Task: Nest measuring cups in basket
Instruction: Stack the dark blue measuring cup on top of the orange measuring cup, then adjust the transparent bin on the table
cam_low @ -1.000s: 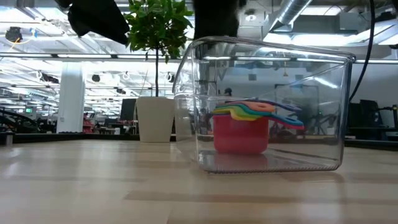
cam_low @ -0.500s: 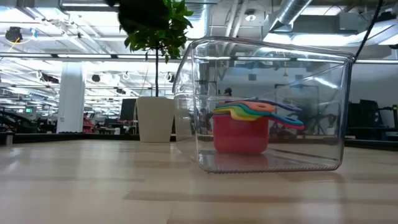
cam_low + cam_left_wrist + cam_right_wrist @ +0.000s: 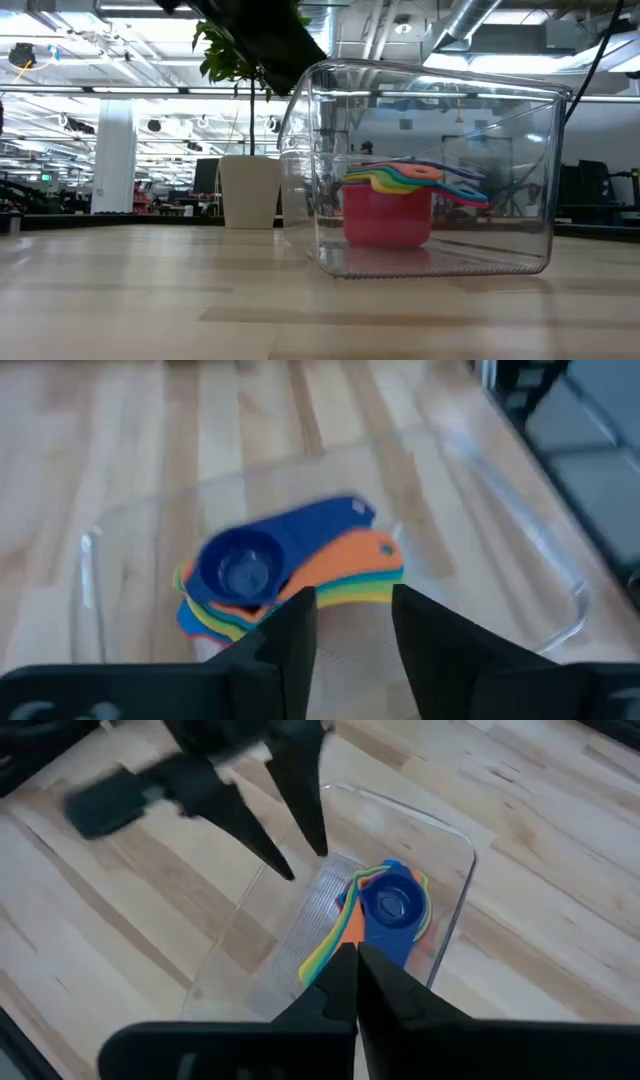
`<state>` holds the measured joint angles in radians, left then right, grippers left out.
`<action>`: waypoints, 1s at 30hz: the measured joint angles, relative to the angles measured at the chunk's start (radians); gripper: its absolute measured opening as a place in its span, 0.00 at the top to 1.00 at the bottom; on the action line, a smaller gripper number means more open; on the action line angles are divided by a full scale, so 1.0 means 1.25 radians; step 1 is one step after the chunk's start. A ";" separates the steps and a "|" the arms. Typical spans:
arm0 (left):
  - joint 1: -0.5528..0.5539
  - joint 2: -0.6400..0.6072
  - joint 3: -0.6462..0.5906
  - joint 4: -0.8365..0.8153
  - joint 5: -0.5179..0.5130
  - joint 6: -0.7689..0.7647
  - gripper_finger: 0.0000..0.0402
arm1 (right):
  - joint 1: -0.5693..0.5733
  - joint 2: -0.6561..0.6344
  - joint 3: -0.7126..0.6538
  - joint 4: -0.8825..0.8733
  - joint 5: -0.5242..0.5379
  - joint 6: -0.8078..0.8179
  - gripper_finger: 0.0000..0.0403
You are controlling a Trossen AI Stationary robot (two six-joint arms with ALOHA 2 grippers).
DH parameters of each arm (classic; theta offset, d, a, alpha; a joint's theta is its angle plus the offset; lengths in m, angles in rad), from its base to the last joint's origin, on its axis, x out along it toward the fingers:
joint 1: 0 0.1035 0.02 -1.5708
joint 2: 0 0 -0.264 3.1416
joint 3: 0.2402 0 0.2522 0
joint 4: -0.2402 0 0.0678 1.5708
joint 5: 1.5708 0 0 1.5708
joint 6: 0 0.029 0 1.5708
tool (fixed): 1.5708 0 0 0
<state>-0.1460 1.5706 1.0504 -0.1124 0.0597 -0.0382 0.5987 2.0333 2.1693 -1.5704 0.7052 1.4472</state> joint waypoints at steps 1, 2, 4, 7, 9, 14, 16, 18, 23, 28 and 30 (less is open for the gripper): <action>0.002 0.024 0.018 -0.020 0.012 0.012 0.70 | -0.001 0.000 0.000 0.000 0.000 -0.004 0.95; 0.005 0.048 0.040 -0.043 0.016 0.026 0.72 | -0.003 0.000 0.000 -0.001 -0.001 -0.008 0.95; 0.006 0.097 0.085 -0.113 -0.007 0.046 0.74 | -0.005 0.000 0.000 -0.001 -0.001 -0.009 0.97; 0.006 0.153 0.149 -0.224 -0.066 0.063 0.76 | -0.005 0.000 0.000 -0.001 -0.001 -0.010 0.98; 0.010 0.178 0.182 -0.301 -0.091 0.075 0.77 | -0.004 0.000 0.000 0.000 -0.001 -0.010 0.97; 0.021 0.222 0.205 -0.471 -0.105 0.039 0.76 | -0.001 0.000 0.000 -0.001 -0.001 -0.012 0.93; 0.019 0.225 0.204 -0.512 -0.097 0.004 0.75 | 0.002 0.000 0.000 0.000 -0.001 -0.018 0.93; 0.016 0.225 0.204 -0.546 -0.076 -0.037 0.75 | 0.001 0.000 0.000 0.000 -0.001 -0.018 0.93; 0.004 0.219 0.206 -0.552 -0.012 -0.145 0.75 | 0.001 0.000 0.000 -0.001 -0.001 -0.036 0.97; -0.015 0.218 0.209 -0.538 0.037 -0.215 0.75 | 0.001 0.000 0.000 -0.001 0.001 -0.049 0.97; -0.019 0.208 0.209 -0.543 0.038 -0.216 0.75 | 0.001 0.000 0.000 -0.001 0.001 -0.048 0.95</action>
<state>-0.1704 1.8309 1.3114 -0.7910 0.1078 -0.3089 0.5999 2.0335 2.1693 -1.5711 0.7071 1.3868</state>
